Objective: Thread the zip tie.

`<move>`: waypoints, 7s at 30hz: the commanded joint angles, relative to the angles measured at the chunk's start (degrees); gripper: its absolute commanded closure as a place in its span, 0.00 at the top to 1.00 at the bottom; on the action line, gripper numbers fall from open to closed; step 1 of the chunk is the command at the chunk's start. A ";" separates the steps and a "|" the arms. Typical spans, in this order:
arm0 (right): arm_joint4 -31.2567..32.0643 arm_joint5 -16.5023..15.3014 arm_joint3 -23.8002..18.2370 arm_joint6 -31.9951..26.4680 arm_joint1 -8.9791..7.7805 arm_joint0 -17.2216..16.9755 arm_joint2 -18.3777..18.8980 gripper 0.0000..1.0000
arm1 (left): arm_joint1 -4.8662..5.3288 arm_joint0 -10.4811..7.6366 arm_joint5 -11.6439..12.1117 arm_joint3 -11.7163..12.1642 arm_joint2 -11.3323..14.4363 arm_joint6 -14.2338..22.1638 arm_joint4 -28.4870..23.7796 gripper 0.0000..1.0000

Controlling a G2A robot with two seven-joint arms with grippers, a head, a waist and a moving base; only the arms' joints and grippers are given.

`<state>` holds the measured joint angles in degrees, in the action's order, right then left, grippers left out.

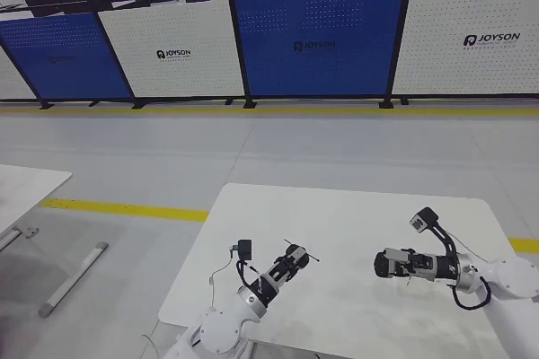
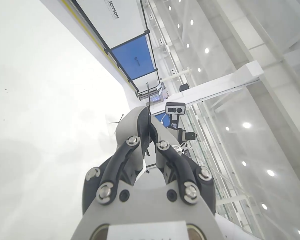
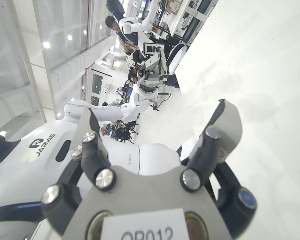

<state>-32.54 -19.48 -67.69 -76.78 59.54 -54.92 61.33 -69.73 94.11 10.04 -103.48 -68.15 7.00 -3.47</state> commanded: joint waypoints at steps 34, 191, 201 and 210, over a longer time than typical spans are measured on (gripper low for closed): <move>27.50 15.72 -14.13 2.53 -4.65 -2.19 9.21 1.00 | 0.00 0.00 -0.01 0.00 0.00 0.00 0.00 0.00; 46.21 38.96 32.59 -2.86 11.37 32.38 -33.81 0.27 | 0.00 0.00 -0.01 0.00 0.00 0.00 0.00 0.00; 45.61 38.96 36.15 -2.86 12.97 33.40 -35.15 0.27 | 0.00 0.00 -0.01 0.00 0.00 0.00 0.00 0.00; 45.14 38.81 39.51 -2.86 14.66 34.04 -36.28 0.26 | 0.00 0.00 -0.01 0.00 0.00 0.00 0.00 0.00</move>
<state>12.63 19.37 -28.59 -79.64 74.02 -20.94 25.18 -69.73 94.11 10.03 -103.47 -68.15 7.00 -3.47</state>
